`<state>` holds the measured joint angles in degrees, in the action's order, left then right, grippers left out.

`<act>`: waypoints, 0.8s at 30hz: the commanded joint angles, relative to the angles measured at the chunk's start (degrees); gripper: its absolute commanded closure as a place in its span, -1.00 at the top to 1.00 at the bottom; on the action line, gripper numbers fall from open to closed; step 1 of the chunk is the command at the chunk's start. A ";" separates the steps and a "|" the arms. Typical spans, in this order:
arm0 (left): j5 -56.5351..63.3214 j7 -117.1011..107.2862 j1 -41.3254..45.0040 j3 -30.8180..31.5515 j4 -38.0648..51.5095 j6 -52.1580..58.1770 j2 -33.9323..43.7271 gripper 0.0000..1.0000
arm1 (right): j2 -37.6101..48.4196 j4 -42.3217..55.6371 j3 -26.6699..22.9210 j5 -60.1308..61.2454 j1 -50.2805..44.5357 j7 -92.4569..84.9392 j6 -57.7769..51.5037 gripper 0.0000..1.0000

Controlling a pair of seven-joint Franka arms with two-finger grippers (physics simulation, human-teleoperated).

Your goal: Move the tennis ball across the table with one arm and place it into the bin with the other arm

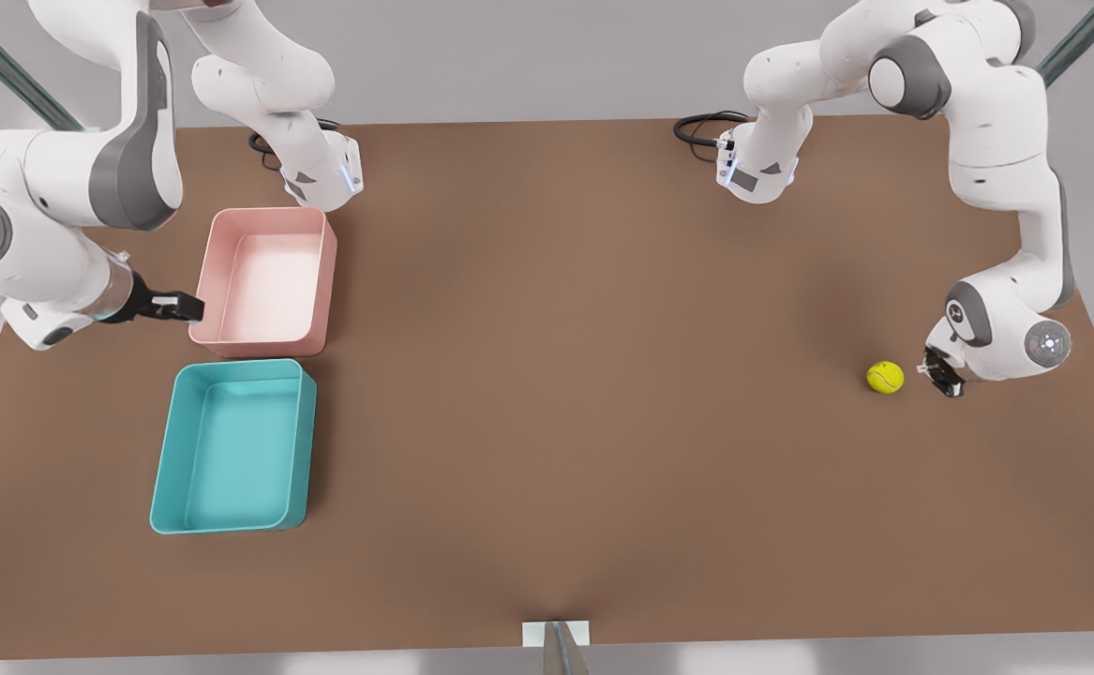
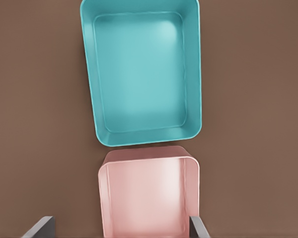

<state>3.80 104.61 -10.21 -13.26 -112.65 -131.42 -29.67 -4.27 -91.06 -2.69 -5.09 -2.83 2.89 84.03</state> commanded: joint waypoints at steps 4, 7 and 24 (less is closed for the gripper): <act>0.15 13.78 0.01 -0.01 -0.11 -3.40 -1.01 -0.57 | -0.12 -0.09 -0.30 0.08 0.28 -0.87 -0.01 1.00; -0.11 13.16 0.19 -0.01 -0.11 -4.01 -1.80 -0.57 | -0.21 -0.17 -0.38 0.08 0.28 -0.87 -0.01 1.00; -0.90 -61.98 11.44 17.74 10.43 17.42 4.18 -0.57 | -0.74 -0.17 -0.47 0.17 0.20 -1.05 0.17 1.00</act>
<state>3.05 85.22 1.51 4.65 -104.44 -126.07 -25.76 -5.11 -91.25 -3.11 -4.96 -2.65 2.20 84.10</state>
